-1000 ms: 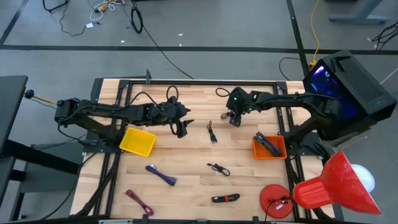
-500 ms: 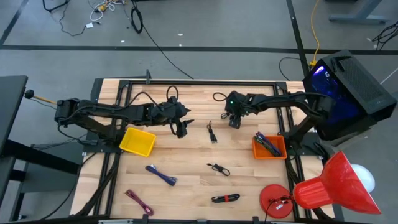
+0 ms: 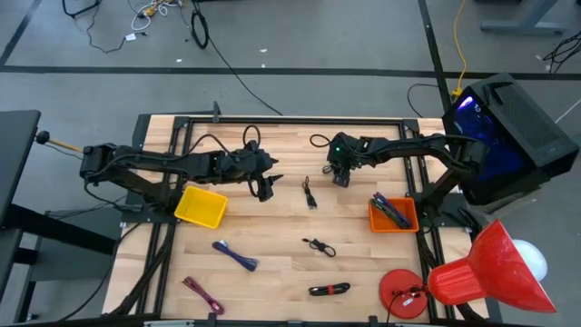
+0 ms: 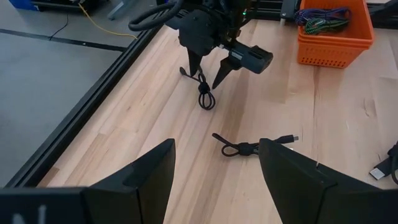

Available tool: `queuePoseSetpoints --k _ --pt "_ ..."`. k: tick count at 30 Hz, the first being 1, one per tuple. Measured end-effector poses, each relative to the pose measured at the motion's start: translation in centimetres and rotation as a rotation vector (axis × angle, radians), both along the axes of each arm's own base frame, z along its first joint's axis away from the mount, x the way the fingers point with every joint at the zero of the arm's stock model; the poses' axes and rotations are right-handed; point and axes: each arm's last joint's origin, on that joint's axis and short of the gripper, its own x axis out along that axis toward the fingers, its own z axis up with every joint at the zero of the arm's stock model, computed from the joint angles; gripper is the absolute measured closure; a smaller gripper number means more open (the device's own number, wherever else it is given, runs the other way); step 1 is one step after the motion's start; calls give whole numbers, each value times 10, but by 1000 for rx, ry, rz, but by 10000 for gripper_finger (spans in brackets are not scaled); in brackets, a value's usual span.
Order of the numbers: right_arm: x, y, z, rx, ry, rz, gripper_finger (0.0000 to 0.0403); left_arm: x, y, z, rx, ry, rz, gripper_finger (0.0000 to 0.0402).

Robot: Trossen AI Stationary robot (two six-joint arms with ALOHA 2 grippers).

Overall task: Pick & Place USB Port
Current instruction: Put the black charger cable into the yellow basket

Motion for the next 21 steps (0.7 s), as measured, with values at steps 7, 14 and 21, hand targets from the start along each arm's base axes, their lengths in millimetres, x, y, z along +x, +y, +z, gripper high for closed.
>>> queuePoseSetpoints --k 7,14,21 --pt "1 -1 -1 -3 -9 -3 167 0 0 0 3 1 -2 165" --pt "7 -2 -17 23 14 18 167 0 0 0 4 2 -2 165" --pt "7 -1 -18 28 26 28 236 0 0 0 5 2 -2 165"
